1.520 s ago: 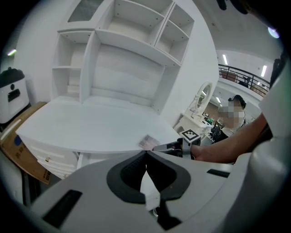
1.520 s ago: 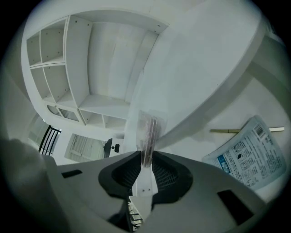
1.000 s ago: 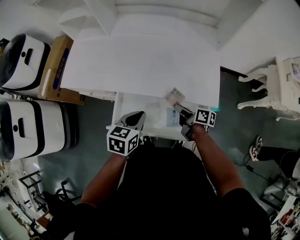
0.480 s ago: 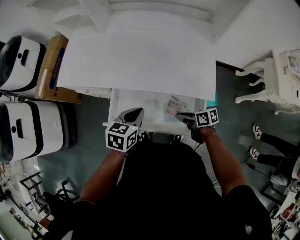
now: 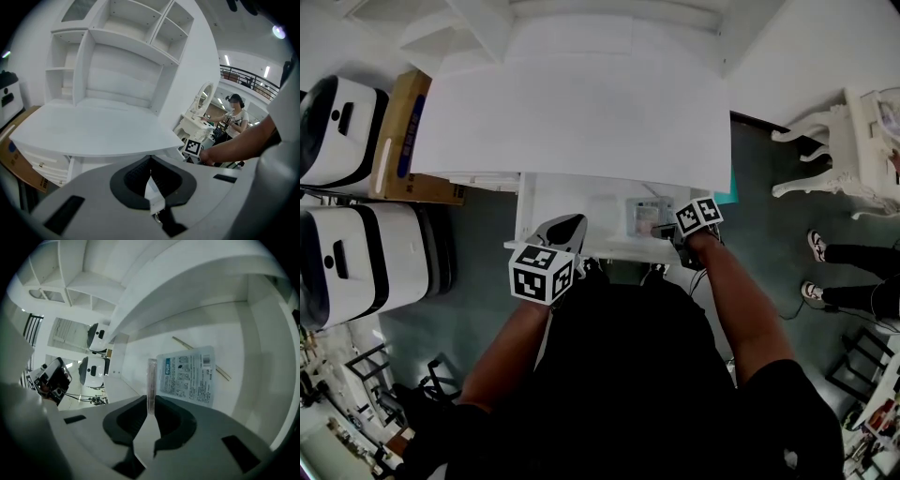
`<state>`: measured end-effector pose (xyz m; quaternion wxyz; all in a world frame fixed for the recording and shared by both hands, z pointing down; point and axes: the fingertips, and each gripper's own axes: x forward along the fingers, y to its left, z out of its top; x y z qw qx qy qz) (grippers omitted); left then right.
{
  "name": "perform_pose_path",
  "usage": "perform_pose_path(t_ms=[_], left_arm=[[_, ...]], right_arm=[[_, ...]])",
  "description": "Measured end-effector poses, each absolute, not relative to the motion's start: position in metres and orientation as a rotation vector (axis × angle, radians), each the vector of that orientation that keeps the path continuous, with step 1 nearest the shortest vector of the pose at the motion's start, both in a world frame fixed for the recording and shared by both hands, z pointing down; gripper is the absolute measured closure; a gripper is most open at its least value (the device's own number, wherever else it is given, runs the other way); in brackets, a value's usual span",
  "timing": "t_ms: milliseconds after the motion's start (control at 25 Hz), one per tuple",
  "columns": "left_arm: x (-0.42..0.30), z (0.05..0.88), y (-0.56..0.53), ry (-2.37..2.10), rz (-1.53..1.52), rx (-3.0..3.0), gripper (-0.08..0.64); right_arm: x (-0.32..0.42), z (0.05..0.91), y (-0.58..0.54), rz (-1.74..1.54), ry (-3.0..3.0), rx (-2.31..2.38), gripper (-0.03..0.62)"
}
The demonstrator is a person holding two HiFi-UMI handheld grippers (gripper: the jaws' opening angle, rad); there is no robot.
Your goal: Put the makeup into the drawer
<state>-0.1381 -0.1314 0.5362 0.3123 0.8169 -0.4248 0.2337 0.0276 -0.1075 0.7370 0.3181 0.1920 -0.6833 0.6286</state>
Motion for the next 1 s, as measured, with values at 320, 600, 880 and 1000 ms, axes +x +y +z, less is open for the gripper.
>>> perform_pose_path(t_ms=[320,600,880,1000], left_arm=[[-0.144,0.542,-0.123,-1.143,0.613,2.115,0.549],[-0.141,0.542,-0.123,-1.157,0.600,2.106,0.549],[-0.137,0.541,-0.123,-1.155,0.604,2.104,0.549],[-0.136,0.540,-0.122,-1.158,0.611,2.101,0.549]], right_arm=[[0.039,0.762,-0.104,1.697,-1.681,0.546,0.529],[0.050,0.775,-0.107,1.664,-1.653,0.624,0.528],[0.056,0.784,-0.112,1.611,-1.610,0.687,0.511],[0.063,0.791,-0.112,1.574,-1.581,0.723,0.506]])
